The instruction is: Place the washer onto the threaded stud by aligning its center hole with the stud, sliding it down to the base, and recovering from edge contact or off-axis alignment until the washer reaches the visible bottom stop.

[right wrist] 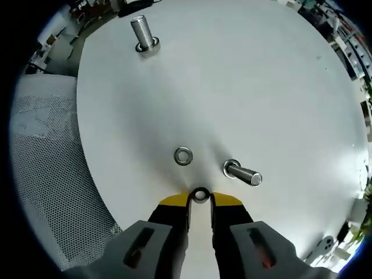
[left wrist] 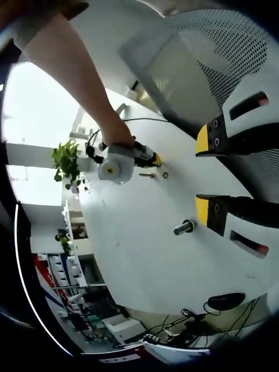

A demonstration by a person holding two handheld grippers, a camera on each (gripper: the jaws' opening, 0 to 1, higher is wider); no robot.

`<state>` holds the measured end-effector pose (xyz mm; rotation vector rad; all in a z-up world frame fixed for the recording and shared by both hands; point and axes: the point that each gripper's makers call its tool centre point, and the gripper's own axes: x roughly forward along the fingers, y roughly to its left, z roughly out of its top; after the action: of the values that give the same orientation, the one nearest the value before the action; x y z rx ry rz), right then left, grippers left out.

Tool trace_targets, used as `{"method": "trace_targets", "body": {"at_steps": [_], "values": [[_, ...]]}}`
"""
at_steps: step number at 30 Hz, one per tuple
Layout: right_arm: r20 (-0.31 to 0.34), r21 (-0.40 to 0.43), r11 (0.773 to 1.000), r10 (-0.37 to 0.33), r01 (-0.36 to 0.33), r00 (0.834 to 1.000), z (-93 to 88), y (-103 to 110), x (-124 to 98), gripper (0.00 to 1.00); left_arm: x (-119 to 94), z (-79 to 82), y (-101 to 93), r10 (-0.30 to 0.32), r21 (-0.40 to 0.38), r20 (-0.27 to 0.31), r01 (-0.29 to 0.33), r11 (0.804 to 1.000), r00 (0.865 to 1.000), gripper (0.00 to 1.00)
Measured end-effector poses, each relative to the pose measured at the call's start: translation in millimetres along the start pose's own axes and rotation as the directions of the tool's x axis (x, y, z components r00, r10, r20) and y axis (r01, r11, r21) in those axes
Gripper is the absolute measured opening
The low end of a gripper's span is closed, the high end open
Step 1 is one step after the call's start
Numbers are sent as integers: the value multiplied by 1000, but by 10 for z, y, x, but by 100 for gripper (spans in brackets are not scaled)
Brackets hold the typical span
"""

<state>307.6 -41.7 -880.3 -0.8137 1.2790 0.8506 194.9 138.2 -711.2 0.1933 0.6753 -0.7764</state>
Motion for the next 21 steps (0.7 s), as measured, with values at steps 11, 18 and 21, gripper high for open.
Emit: {"method": "trace_targets", "body": {"at_steps": [11, 18, 21], "values": [[-121, -99, 994, -64, 53, 991, 21, 21, 21, 15, -5, 18, -1, -4, -7, 11, 4, 1000, 1000, 24], [-54, -55, 991, -128, 125, 990, 21, 24, -5, 14, -11, 22, 1, -4, -8, 15, 4, 1000, 1000, 24], [39, -87, 986, -136, 139, 990, 21, 20, -15, 14, -18, 25, 7, -1, -10, 20, 2, 1000, 1000, 24]]}}
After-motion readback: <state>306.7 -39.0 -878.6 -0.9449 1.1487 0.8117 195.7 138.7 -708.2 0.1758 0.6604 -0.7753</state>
